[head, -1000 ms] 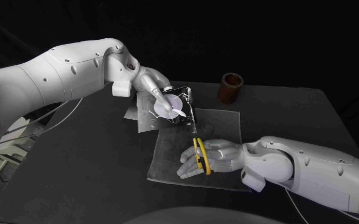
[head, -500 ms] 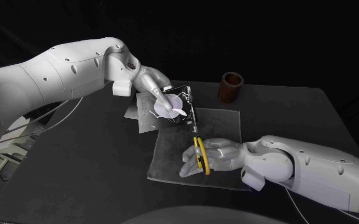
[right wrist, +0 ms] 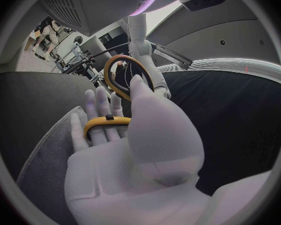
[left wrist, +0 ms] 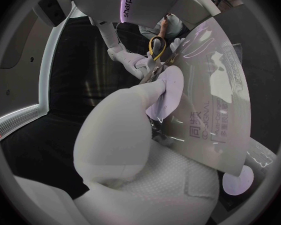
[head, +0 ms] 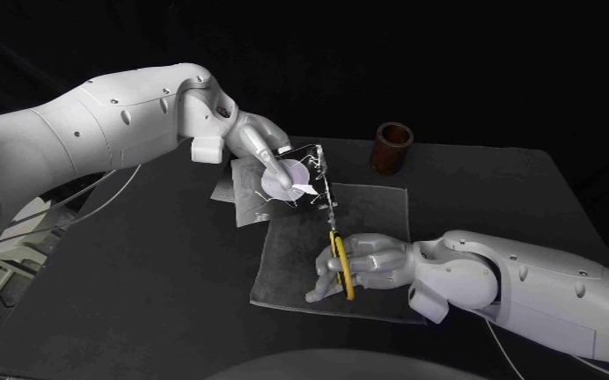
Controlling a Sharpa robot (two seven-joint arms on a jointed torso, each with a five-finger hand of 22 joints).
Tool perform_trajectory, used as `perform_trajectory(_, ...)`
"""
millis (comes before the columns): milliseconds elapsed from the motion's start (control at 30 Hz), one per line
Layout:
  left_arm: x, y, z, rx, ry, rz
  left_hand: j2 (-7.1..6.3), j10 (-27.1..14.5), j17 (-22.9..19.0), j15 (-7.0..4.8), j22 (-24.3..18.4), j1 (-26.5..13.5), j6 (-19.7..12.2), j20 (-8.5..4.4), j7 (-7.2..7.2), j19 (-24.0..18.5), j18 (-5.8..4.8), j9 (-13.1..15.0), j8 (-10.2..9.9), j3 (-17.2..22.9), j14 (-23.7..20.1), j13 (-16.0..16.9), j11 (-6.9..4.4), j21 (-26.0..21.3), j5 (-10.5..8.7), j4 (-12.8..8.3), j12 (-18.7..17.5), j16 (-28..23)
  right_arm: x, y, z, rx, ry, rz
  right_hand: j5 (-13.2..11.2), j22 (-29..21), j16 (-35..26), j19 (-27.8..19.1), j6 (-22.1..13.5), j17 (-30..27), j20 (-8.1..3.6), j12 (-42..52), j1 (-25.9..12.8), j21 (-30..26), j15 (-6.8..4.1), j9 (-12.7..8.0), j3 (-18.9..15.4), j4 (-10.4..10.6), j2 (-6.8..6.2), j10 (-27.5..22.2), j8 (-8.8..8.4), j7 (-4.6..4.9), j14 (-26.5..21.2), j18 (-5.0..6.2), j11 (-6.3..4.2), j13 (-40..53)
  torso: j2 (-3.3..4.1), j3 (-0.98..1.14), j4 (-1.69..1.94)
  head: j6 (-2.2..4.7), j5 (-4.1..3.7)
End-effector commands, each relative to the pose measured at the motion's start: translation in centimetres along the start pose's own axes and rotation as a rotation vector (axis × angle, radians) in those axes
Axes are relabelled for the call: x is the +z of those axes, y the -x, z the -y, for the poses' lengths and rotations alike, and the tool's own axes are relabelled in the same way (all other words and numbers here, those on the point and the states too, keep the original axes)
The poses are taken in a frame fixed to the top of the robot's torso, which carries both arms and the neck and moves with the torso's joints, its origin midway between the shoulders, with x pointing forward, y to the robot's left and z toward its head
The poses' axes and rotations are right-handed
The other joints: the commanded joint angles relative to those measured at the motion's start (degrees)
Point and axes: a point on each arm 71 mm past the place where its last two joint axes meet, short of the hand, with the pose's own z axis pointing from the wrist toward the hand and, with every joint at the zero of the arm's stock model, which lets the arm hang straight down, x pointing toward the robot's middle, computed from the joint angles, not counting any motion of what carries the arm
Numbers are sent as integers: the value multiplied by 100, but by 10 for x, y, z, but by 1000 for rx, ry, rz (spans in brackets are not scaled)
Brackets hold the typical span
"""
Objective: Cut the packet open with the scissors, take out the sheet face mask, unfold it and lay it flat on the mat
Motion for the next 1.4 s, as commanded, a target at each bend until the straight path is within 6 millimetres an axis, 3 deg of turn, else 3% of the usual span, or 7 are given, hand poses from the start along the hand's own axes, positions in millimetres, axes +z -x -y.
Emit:
perform_trajectory(33, 1, -2, 2, 13, -5, -22, 56, 51, 10, -42, 5, -18, 36, -9, 0, -31, 92, 156, 17, -2, 1, 5, 7, 20, 40, -26, -12, -32, 1, 1, -4, 4, 33, 37, 105, 28, 27, 208, 176, 22, -7, -29, 38, 80, -85, -44, 258, 5, -84, 266, 92, 111, 256, 239, -103, -6, 2, 1, -1, -6, 0)
perform_trajectory(233, 2, -3, 3, 14, -3, -22, 56, 51, 10, -42, 5, -18, 36, -9, 0, -31, 92, 156, 17, -2, 1, 5, 7, 20, 40, -26, -12, -32, 1, 2, -4, 0, 35, 56, 106, 45, 22, 505, 272, 85, -26, -169, -74, 186, -184, 4, 813, 76, -358, 607, 330, 28, 728, 268, -197, 8, -1, 0, 1, -10, 5)
perform_trajectory(367, 2, -2, 2, 15, -2, -22, 56, 51, 10, -42, 5, -18, 36, -9, 0, -31, 92, 156, 17, -2, 1, 5, 7, 20, 40, -26, -12, -32, 1, 3, -4, -1, 38, 71, 86, 85, -10, 924, 319, 128, -49, -213, -204, 333, -243, 104, 1230, 95, -543, 835, 578, -37, 973, 277, -263, 31, -1, 1, 0, -13, 3)
perform_trajectory(667, 2, -2, 2, 18, 3, -21, 57, 52, 12, -43, 7, -28, 37, -9, 0, -34, 92, 163, 16, 8, 4, 5, 6, 25, 40, -35, -12, -35, -4, 6, -1, -21, 3, 78, 52, 111, -52, 1378, 288, 216, -85, -230, -504, 481, -289, 229, 1564, 121, -804, 1007, 819, -61, 1180, 281, -299, 71, 1, -2, 1, -25, 16)
perform_trajectory(1100, 1, -1, 0, 30, 29, -16, 59, 55, 14, -43, 7, -32, 37, -9, 1, -37, 92, 167, 16, 16, 8, 6, 6, 26, 40, -40, -11, -36, -10, 0, 0, -57, -33, 44, -43, 97, -92, 1403, 255, 237, -85, -236, -641, 479, -282, 250, 1582, 140, -869, 1006, 856, -45, 1180, 279, -286, 88, 1, 11, -1, -35, 33)
perform_trajectory(1400, 1, -1, -3, 48, 61, -15, 66, 61, 16, -44, 9, -39, 37, -9, 2, -39, 93, 174, 16, 29, 14, 7, 6, 30, 40, -46, -9, -36, -18, 2, -9, -88, -39, 59, -75, 96, -96, 1435, 259, 247, -86, -228, -680, 486, -285, 258, 1587, 146, -872, 1020, 873, -47, 1195, 280, -289, 96, -2, 5, -2, -41, 18)
